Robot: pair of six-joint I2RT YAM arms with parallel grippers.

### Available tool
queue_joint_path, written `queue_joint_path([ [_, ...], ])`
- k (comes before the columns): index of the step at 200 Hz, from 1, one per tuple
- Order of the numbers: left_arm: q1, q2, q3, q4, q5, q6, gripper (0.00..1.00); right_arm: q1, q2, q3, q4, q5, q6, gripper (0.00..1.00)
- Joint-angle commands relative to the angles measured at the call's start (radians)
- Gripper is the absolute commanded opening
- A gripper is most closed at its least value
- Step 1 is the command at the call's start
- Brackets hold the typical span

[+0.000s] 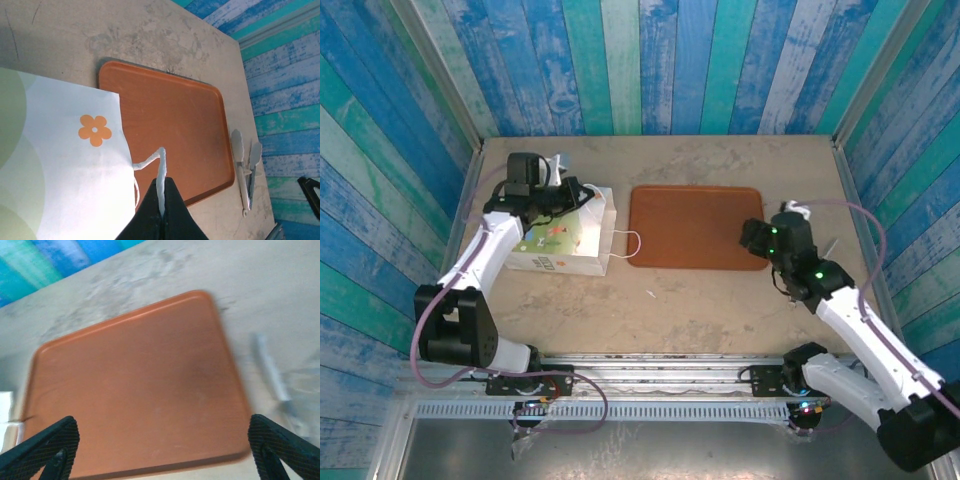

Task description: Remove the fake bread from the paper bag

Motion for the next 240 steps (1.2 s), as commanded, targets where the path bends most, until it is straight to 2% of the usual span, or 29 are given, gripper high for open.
queue_joint_path([
  [1, -0.005, -0.093, -0.032, 0.070, -0.010, -0.053, 0.00, -0.125, -0.042, -0.032, -0.132, -0.030, -0.013, 1.00],
  [39, -0.005, -0.118, -0.035, 0.109, -0.019, -0.082, 0.00, -0.351, -0.003, -0.028, -0.250, -0.162, -0.066, 1.00],
  [75, -0.005, -0.123, -0.035, 0.123, -0.017, -0.093, 0.00, -0.478, 0.183, 0.046, -0.379, -0.192, -0.107, 1.00],
  [129, -0.005, -0.125, -0.045, 0.106, -0.031, -0.073, 0.00, -0.485, 0.421, 0.130, -0.427, -0.190, -0.164, 1.00],
  [185, -0.005, -0.130, -0.055, 0.100, -0.042, -0.064, 0.00, -0.490, 0.530, 0.094, -0.347, -0.205, -0.199, 1.00],
  [240, -0.005, -0.137, -0.053, 0.082, -0.048, -0.057, 0.00, -0.495, 0.638, 0.096, -0.249, -0.272, -0.209, 0.90],
])
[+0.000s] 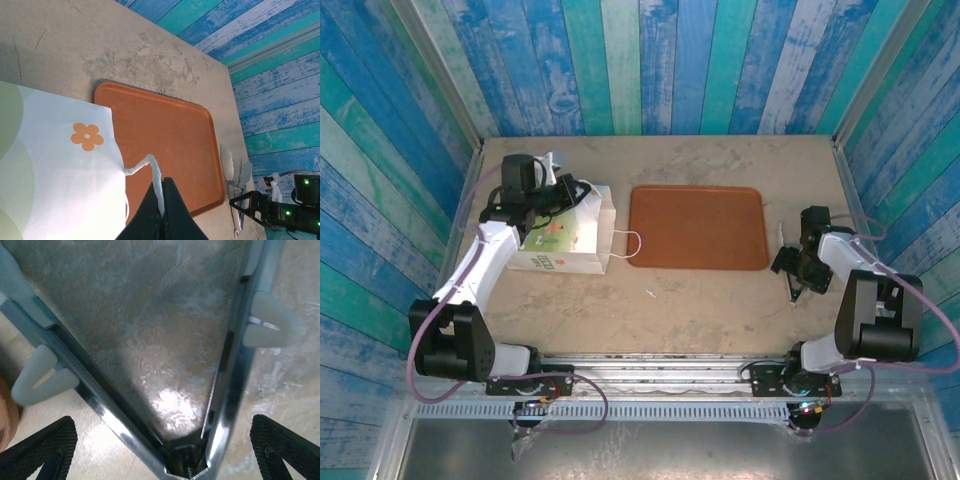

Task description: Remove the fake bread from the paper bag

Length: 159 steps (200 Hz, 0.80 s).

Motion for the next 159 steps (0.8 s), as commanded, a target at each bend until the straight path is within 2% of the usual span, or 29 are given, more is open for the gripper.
queue_joint_path([
  [1, -0.005, -0.066, -0.008, -0.011, -0.011, 0.024, 0.00, -0.008, 0.048, 0.007, 0.049, -0.049, -0.013, 0.89],
  [32, -0.005, -0.082, -0.013, -0.016, -0.018, 0.020, 0.00, -0.008, 0.098, 0.057, 0.081, -0.133, -0.032, 0.77],
  [93, -0.005, -0.084, -0.043, 0.004, -0.017, 0.002, 0.00, -0.052, 0.208, 0.159, 0.068, -0.071, -0.058, 0.62],
  [118, -0.004, -0.084, -0.047, 0.002, -0.014, 0.011, 0.00, -0.069, 0.247, 0.221, 0.007, -0.060, -0.089, 0.64],
  [159, -0.006, -0.084, -0.050, 0.017, -0.010, 0.011, 0.00, -0.070, 0.320, 0.310, -0.090, -0.041, -0.150, 0.79],
])
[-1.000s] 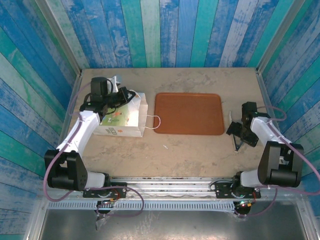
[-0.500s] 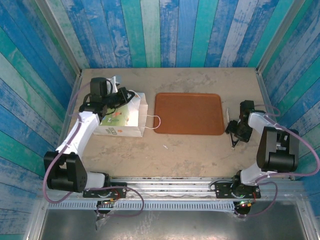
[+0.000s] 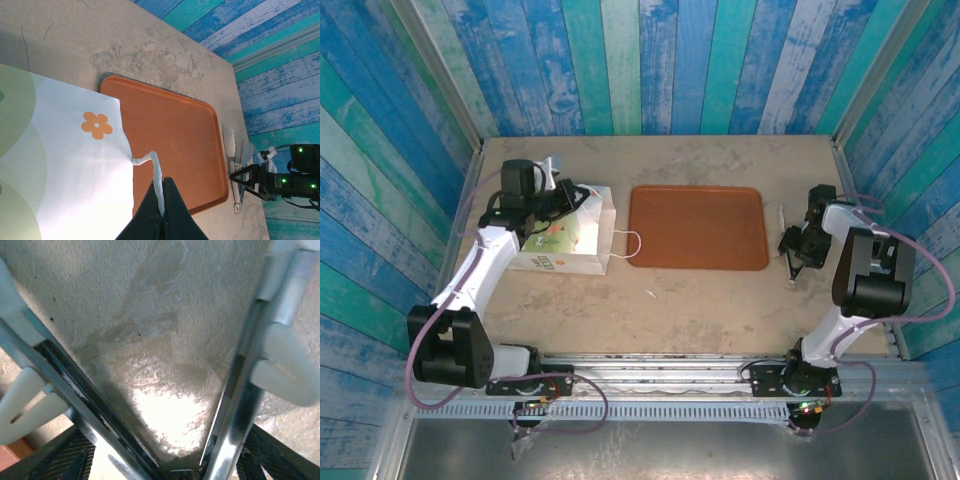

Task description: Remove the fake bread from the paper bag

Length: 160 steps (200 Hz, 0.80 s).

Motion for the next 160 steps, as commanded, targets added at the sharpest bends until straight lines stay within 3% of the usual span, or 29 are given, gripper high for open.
queue_joint_path([
  [1, -0.005, -0.053, -0.011, 0.024, 0.004, 0.013, 0.00, -0.003, 0.043, 0.043, -0.080, 0.033, -0.052, 0.80],
  [22, -0.005, -0.052, -0.010, 0.033, 0.012, 0.013, 0.00, -0.003, 0.085, 0.086, -0.125, 0.021, -0.092, 0.93],
  [81, -0.005, -0.052, -0.014, 0.043, 0.026, 0.022, 0.00, -0.016, 0.210, 0.201, -0.202, 0.035, -0.134, 0.94],
  [112, -0.005, -0.052, -0.025, 0.055, 0.030, 0.015, 0.00, -0.026, 0.232, 0.211, -0.170, -0.050, -0.195, 0.94],
  [160, -0.005, -0.053, -0.032, 0.062, 0.027, 0.010, 0.00, -0.026, 0.261, 0.203, -0.168, -0.078, -0.233, 0.90],
])
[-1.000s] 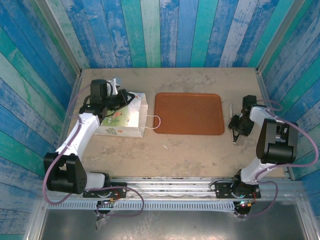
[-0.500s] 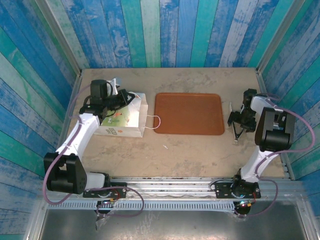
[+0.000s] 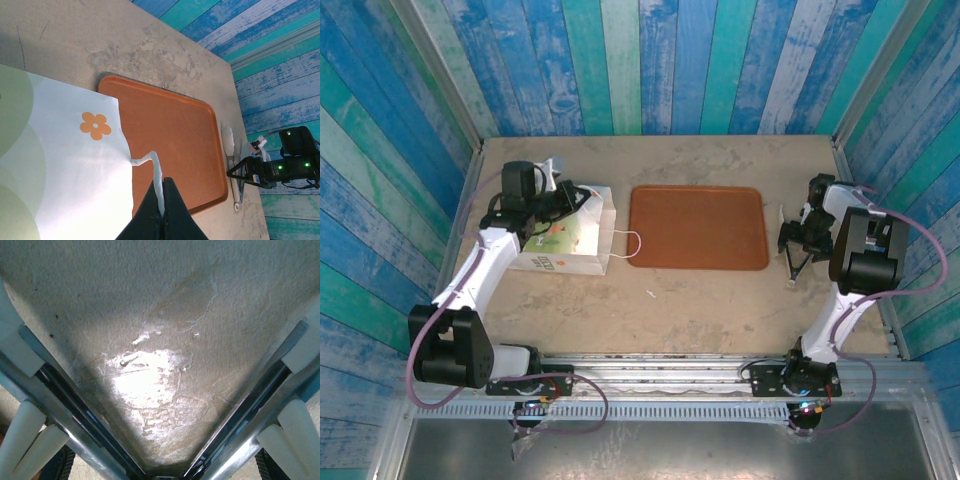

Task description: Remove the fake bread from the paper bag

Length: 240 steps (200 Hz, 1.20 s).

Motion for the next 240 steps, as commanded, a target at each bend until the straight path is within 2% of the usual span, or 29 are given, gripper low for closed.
queue_joint_path([
  [1, -0.005, -0.053, -0.009, 0.030, 0.016, 0.009, 0.00, -0.009, 0.079, -0.028, 0.045, -0.069, -0.045, 0.90],
  [41, -0.005, -0.081, -0.010, 0.032, 0.015, 0.003, 0.00, -0.008, 0.098, -0.036, 0.043, -0.003, -0.001, 0.85],
  [75, -0.005, -0.084, -0.010, 0.033, 0.013, -0.002, 0.00, -0.006, 0.089, -0.052, 0.056, 0.023, 0.032, 0.86],
  [96, -0.005, -0.085, -0.008, 0.033, 0.012, -0.010, 0.00, -0.004, 0.073, -0.060, 0.063, 0.035, 0.038, 0.80],
  [127, -0.005, -0.092, -0.008, 0.030, 0.005, -0.016, 0.00, -0.004, -0.001, -0.072, 0.074, 0.036, 0.051, 0.70],
  [185, -0.005, -0.113, -0.016, 0.023, -0.010, -0.029, 0.00, -0.004, -0.165, -0.088, 0.055, 0.015, 0.060, 0.58],
  [240, -0.005, -0.114, -0.013, 0.025, -0.005, -0.039, 0.00, -0.004, -0.313, -0.099, 0.044, -0.029, 0.078, 0.56],
])
